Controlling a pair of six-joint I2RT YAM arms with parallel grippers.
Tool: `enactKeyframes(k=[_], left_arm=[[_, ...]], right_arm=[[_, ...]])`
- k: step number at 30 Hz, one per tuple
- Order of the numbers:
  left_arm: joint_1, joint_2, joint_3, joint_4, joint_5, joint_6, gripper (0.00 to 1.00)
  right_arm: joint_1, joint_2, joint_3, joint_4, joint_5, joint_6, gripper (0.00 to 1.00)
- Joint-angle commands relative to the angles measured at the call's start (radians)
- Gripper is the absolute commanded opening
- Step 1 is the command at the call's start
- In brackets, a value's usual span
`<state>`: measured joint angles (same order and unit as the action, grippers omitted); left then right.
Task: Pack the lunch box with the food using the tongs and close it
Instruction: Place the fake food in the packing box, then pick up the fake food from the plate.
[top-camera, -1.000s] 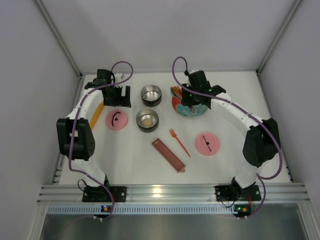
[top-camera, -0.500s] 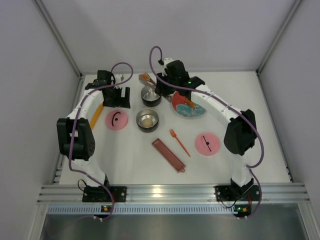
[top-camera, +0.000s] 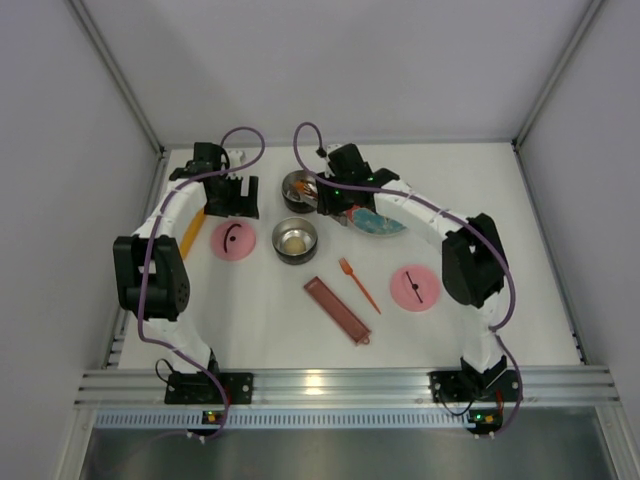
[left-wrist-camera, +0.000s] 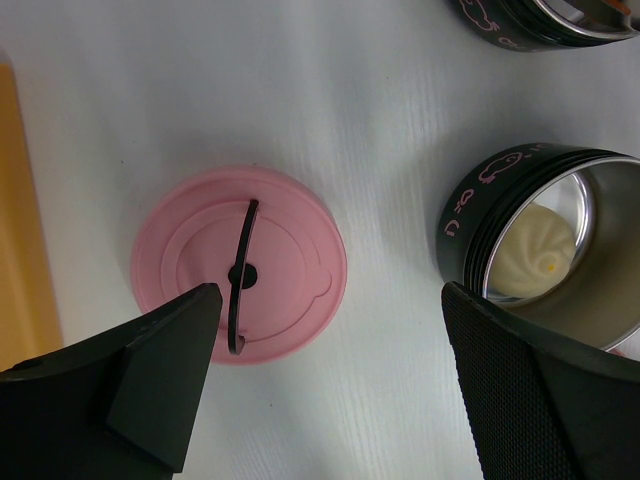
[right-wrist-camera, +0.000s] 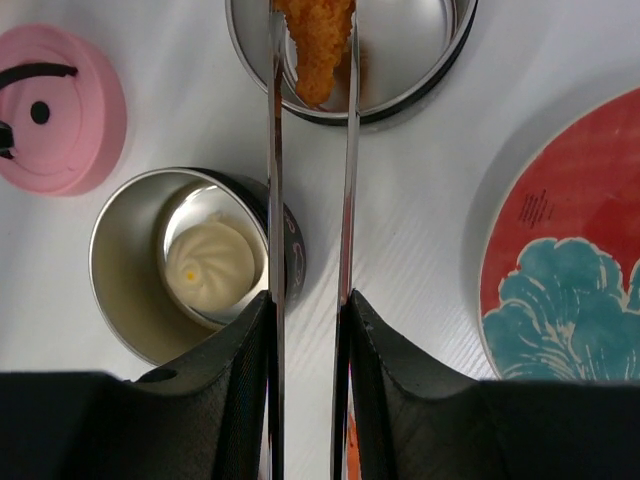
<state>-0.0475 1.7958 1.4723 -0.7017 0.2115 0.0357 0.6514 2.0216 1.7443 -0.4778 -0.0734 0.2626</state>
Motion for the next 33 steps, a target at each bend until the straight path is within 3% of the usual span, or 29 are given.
enactKeyframes(k=[1,5,12,33], left_arm=[[0.005,-0.027,0.002,0.034,-0.009,0.0,0.96],[0.005,-0.027,0.002,0.034,-0.011,0.003,0.96],[0.005,-0.036,0.005,0.031,-0.02,0.009,0.96],[0.005,-0.087,0.071,-0.019,-0.09,0.105,0.98]], right_arm=[[0.001,-0.054,-0.002,0.065,0.012,0.001,0.24],[-0.001,-0.041,0.023,0.061,0.021,-0.003,0.38],[-0.001,-0.05,0.072,0.024,0.034,-0.037,0.46],[-0.082,-0.196,0.116,-0.042,-0.041,-0.071,0.49]])
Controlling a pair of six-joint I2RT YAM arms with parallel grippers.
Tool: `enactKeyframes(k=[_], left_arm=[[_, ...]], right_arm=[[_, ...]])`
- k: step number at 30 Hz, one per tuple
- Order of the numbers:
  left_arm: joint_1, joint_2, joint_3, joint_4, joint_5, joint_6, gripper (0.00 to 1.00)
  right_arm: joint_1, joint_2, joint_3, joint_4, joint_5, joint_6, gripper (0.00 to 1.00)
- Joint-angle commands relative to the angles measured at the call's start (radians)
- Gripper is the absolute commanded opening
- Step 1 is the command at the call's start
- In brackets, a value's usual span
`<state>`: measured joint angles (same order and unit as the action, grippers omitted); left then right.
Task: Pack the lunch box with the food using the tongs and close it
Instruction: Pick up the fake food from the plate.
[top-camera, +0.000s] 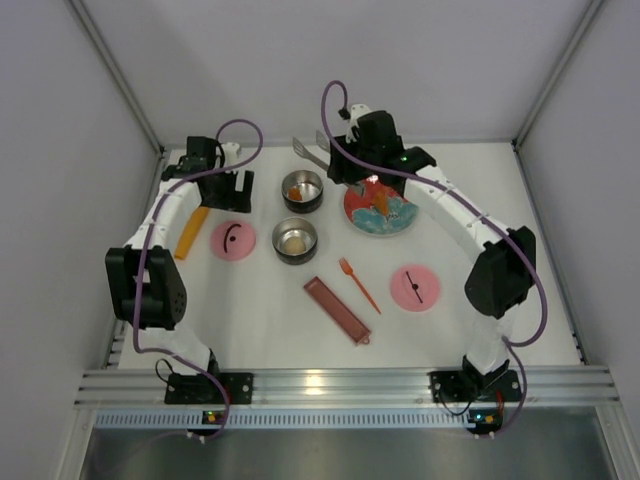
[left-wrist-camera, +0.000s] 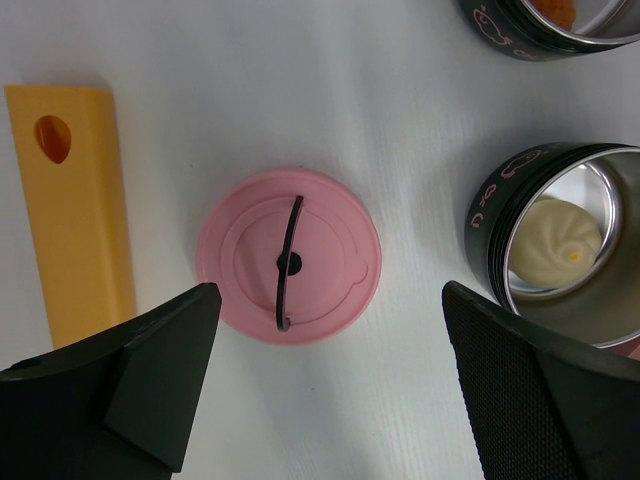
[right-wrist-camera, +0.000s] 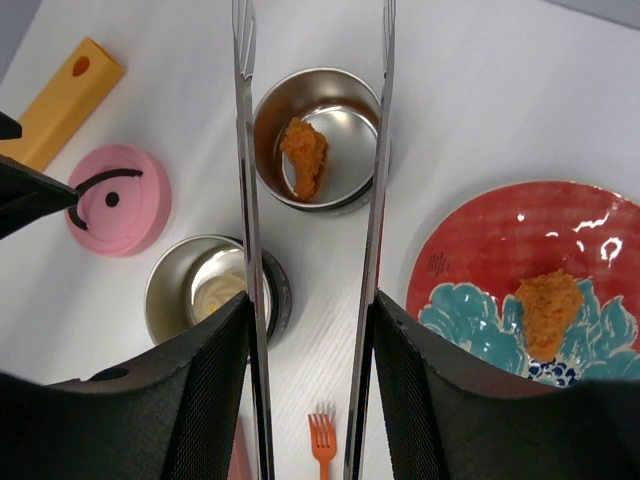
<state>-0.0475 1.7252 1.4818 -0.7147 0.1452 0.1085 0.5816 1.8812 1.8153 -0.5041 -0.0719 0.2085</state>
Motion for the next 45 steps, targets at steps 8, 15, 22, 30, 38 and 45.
enactKeyframes(k=[8,15,22,30,38,45], left_arm=[[0.005,-0.032,0.055,-0.02,-0.004,0.033,0.97],[0.005,-0.102,-0.046,0.001,0.005,0.049,0.98],[0.005,-0.078,-0.043,-0.025,0.042,0.045,0.98],[0.005,-0.069,-0.045,-0.029,0.04,0.039,0.97],[0.005,-0.062,-0.046,-0.028,0.045,0.036,0.97],[0.005,-0.061,-0.045,-0.028,0.042,0.037,0.97]], right_arm=[[-0.035,-0.07,0.088,-0.028,-0.054,-0.017,0.5],[-0.127,-0.189,-0.046,-0.04,0.02,-0.035,0.5],[-0.226,-0.367,-0.336,-0.021,0.064,-0.044,0.5],[-0.238,-0.441,-0.562,-0.027,0.092,-0.054,0.5],[-0.239,-0.465,-0.701,0.007,0.096,-0.037,0.51],[-0.238,-0.352,-0.674,0.048,0.08,-0.038,0.51]])
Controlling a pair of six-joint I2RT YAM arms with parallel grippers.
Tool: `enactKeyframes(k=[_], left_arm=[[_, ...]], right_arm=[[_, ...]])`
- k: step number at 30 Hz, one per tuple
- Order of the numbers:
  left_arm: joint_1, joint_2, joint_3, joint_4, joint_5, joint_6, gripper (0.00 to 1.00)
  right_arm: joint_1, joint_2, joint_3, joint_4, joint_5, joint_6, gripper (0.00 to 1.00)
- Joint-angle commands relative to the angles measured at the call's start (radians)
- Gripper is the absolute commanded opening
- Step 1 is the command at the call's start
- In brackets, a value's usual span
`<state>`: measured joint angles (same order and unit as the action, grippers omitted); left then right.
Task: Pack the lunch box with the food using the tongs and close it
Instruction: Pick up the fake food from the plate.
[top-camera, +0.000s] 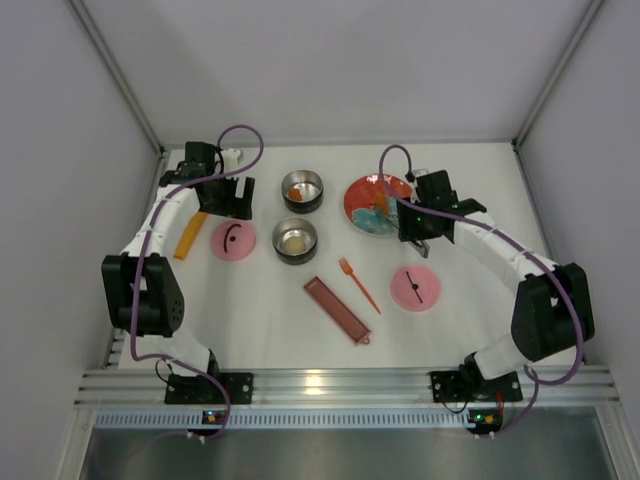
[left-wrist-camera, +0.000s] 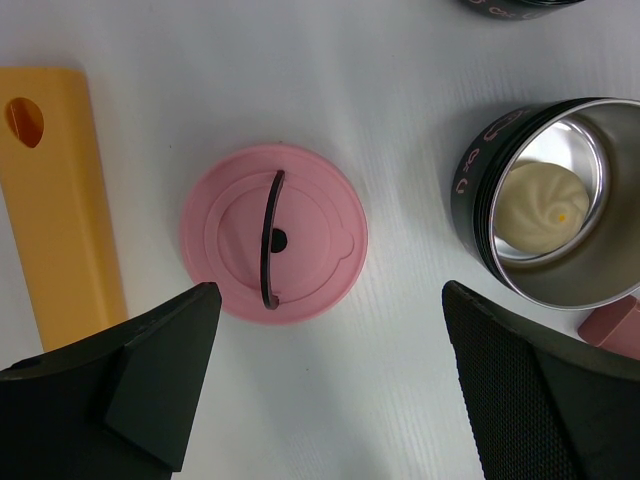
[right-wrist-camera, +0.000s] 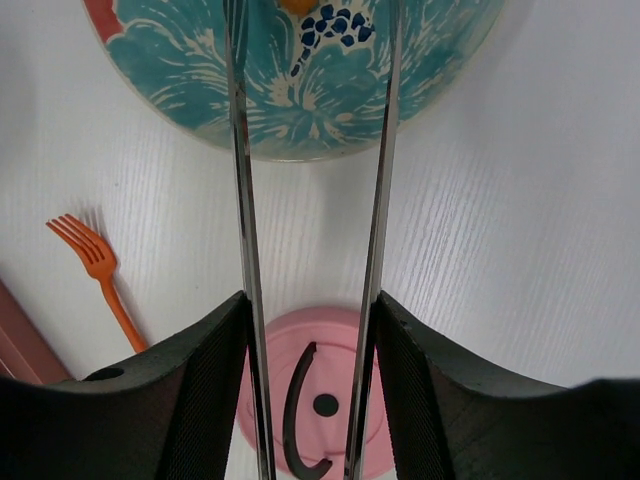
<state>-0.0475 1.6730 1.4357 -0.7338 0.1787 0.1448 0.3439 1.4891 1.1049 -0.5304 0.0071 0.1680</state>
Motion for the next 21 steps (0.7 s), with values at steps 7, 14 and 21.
enactKeyframes(k=[7,14,21], left_arm=[[0.005,-0.01,0.0,-0.009,-0.007,0.003,0.97],[0.005,-0.022,-0.011,-0.007,-0.022,0.012,0.98],[0.009,-0.013,-0.004,-0.007,-0.024,0.01,0.98]], right_arm=[[-0.002,0.149,0.159,0.079,-0.044,-0.015,0.41],[0.004,0.152,0.2,0.067,-0.068,-0.024,0.2],[0.075,0.102,0.306,0.063,-0.075,0.017,0.17]])
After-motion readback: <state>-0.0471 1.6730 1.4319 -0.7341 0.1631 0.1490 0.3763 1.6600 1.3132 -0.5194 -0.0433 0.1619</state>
